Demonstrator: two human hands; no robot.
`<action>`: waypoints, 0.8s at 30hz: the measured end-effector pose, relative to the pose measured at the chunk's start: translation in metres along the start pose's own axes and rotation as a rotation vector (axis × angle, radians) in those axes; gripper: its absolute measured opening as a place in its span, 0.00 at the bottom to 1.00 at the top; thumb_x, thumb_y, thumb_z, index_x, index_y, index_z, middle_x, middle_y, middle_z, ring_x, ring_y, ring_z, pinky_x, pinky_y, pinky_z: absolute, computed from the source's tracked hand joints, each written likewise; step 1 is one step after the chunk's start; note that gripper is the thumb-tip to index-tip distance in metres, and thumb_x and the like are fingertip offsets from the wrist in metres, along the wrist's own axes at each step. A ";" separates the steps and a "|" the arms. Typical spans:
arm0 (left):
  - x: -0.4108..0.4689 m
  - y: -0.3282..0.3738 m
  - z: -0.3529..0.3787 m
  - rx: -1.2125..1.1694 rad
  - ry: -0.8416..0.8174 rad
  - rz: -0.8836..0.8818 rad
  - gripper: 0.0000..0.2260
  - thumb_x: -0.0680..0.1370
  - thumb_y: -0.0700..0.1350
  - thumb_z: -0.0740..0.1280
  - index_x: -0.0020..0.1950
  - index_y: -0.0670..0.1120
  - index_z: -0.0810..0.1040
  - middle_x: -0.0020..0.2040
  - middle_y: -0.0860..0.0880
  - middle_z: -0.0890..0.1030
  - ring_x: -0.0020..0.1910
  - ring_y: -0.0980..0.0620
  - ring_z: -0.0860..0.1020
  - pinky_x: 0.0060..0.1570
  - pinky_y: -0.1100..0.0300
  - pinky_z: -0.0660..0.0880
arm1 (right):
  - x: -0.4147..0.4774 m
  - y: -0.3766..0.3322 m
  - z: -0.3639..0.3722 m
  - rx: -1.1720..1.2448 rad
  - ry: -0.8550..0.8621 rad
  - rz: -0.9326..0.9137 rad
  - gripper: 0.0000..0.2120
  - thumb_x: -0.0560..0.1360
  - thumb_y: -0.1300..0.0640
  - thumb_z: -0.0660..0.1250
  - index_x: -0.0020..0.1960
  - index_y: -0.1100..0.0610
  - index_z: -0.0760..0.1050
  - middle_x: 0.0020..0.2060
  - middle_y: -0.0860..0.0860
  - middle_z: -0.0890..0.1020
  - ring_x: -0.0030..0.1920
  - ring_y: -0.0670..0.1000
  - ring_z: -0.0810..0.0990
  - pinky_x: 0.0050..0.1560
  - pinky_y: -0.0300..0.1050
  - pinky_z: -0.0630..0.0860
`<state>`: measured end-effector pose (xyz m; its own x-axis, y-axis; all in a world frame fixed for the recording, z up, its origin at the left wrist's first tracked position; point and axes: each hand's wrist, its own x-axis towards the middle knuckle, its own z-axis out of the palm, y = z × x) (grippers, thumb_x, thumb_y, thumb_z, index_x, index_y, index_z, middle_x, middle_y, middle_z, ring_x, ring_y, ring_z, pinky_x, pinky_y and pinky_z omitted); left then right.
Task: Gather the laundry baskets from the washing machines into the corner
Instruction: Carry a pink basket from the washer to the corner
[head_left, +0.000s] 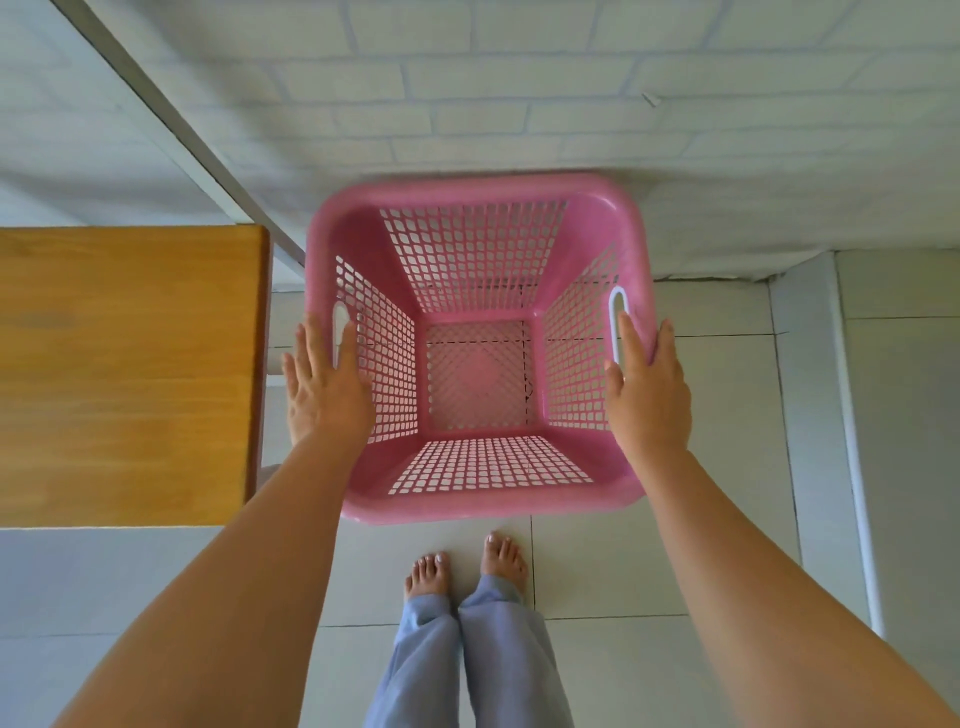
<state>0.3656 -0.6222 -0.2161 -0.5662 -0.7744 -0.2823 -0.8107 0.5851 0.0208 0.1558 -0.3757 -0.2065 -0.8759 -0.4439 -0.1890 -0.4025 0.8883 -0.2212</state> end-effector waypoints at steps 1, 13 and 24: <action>-0.004 0.004 -0.006 -0.004 -0.016 0.024 0.31 0.80 0.48 0.59 0.79 0.52 0.46 0.79 0.44 0.39 0.78 0.44 0.40 0.73 0.46 0.41 | -0.007 -0.002 -0.004 0.002 -0.003 0.005 0.31 0.79 0.52 0.59 0.78 0.43 0.50 0.75 0.63 0.58 0.67 0.65 0.71 0.58 0.58 0.74; -0.103 0.049 -0.116 -0.030 -0.082 0.300 0.26 0.82 0.53 0.52 0.78 0.46 0.54 0.79 0.45 0.52 0.79 0.45 0.49 0.75 0.49 0.44 | -0.137 -0.019 -0.117 0.023 -0.079 0.076 0.27 0.81 0.47 0.53 0.78 0.54 0.53 0.75 0.59 0.62 0.73 0.58 0.64 0.69 0.54 0.67; -0.190 0.086 -0.205 0.078 -0.144 0.715 0.27 0.83 0.54 0.49 0.78 0.42 0.53 0.79 0.41 0.53 0.78 0.44 0.49 0.77 0.48 0.45 | -0.276 0.004 -0.199 0.094 -0.039 0.338 0.27 0.82 0.47 0.51 0.77 0.55 0.55 0.76 0.56 0.60 0.75 0.57 0.60 0.73 0.52 0.61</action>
<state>0.3731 -0.4736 0.0356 -0.9234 -0.1609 -0.3484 -0.2344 0.9553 0.1801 0.3427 -0.2266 0.0348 -0.9439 -0.1326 -0.3025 -0.0641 0.9719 -0.2263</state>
